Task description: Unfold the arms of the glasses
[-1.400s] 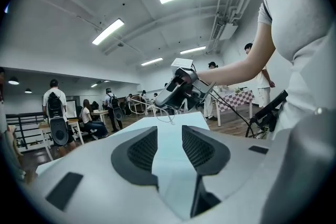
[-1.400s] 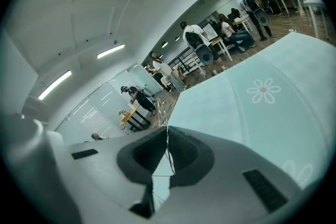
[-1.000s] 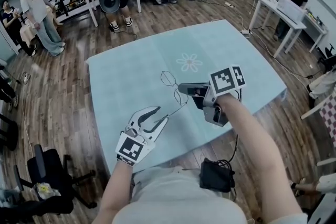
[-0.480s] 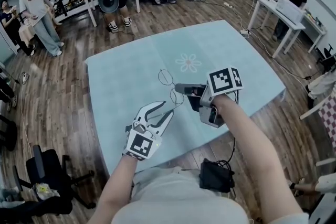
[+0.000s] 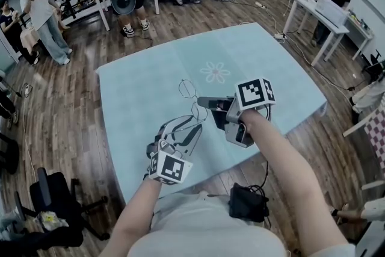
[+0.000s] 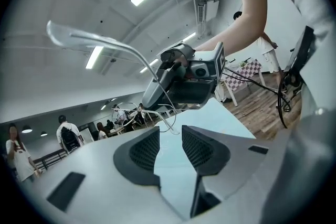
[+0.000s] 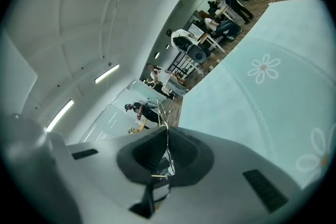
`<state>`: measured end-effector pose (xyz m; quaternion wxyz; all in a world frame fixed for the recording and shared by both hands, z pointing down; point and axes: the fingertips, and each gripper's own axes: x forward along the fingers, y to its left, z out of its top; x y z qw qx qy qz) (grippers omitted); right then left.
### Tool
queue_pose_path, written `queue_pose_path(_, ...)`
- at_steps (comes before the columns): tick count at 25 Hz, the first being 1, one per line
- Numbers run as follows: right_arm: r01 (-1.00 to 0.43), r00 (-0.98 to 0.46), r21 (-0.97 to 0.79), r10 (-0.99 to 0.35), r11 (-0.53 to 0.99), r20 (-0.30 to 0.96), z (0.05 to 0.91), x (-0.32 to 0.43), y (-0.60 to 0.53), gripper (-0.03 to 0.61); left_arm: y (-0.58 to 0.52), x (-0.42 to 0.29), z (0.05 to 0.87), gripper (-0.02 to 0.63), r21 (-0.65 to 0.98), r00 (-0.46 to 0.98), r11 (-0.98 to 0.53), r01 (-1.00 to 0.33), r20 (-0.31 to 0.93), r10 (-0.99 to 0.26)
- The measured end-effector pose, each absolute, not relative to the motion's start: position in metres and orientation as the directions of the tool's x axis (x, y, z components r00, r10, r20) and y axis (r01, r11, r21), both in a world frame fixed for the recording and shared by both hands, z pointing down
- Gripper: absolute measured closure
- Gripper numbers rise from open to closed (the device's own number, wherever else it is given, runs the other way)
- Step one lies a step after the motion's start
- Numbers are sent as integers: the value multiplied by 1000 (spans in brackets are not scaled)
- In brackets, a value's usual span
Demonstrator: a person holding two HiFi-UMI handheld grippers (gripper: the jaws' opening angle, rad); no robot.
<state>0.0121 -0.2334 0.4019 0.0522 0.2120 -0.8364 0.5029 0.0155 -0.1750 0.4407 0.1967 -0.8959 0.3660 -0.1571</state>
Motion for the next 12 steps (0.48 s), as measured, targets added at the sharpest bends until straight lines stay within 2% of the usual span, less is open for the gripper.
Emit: queue_pose_path(12,-410,-902,-828,-301,382,309,407,19,-239,565,-173,12,438,516,-460,687,-660,-594,137,-714)
